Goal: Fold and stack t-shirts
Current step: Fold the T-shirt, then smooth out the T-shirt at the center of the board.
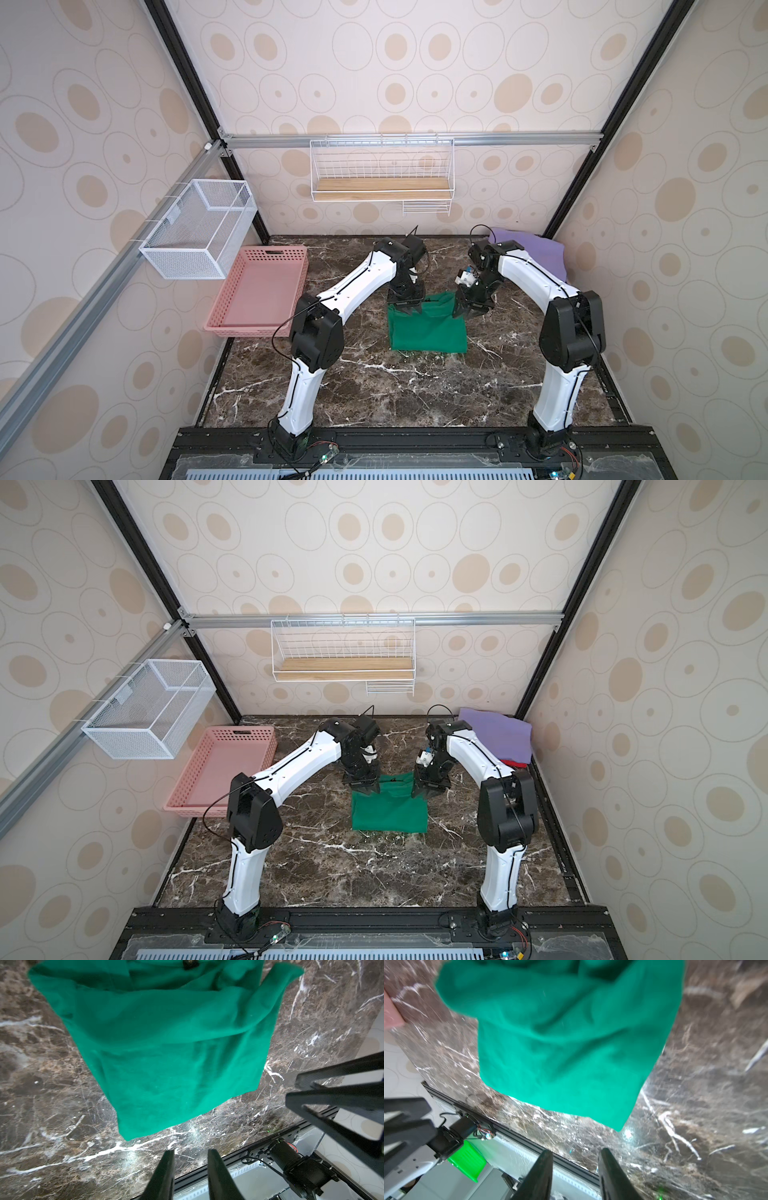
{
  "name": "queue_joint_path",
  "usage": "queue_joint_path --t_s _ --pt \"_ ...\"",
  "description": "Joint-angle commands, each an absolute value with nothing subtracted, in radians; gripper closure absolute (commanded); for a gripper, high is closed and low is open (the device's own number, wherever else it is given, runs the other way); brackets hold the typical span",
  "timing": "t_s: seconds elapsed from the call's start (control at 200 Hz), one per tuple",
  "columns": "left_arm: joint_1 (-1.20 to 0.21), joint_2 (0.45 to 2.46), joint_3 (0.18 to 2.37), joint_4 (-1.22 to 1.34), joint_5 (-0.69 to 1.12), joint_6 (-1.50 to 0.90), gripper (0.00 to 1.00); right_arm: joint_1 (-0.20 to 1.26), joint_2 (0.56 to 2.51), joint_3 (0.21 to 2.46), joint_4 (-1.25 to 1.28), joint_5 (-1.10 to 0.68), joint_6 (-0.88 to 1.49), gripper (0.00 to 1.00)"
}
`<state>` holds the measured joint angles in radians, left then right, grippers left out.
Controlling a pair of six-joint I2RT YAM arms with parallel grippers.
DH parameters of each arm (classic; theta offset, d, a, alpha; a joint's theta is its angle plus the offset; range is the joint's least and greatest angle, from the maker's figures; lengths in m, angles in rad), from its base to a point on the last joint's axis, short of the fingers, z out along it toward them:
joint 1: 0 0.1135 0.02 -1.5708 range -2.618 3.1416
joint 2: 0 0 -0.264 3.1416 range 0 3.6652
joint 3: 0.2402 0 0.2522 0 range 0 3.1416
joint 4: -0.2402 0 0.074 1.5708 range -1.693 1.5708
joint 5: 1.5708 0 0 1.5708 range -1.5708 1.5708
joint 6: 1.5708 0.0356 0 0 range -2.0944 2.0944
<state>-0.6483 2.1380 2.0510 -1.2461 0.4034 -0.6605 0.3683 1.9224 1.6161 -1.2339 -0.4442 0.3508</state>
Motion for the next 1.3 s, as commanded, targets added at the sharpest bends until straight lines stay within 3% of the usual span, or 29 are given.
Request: queue_joint_path --t_s 0.0,0.26,0.836,1.292 --pt "-0.636 2.208 2.105 -1.311 0.391 -0.659 0.69 0.35 1.923 1.623 -1.202 -0.428 0.329 0.57" --pt "-0.627 2.321 2.213 -1.297 0.416 -0.694 0.69 0.342 2.019 1.781 -1.252 -0.443 0.33 0.57" --pt "-0.558 2.502 2.306 -1.273 0.432 -0.695 0.69 0.356 2.202 1.775 -1.125 -0.509 0.378 0.57" --pt "-0.402 2.562 2.351 -1.275 0.434 -0.696 0.69 0.359 2.428 2.111 -1.217 -0.539 0.38 0.57"
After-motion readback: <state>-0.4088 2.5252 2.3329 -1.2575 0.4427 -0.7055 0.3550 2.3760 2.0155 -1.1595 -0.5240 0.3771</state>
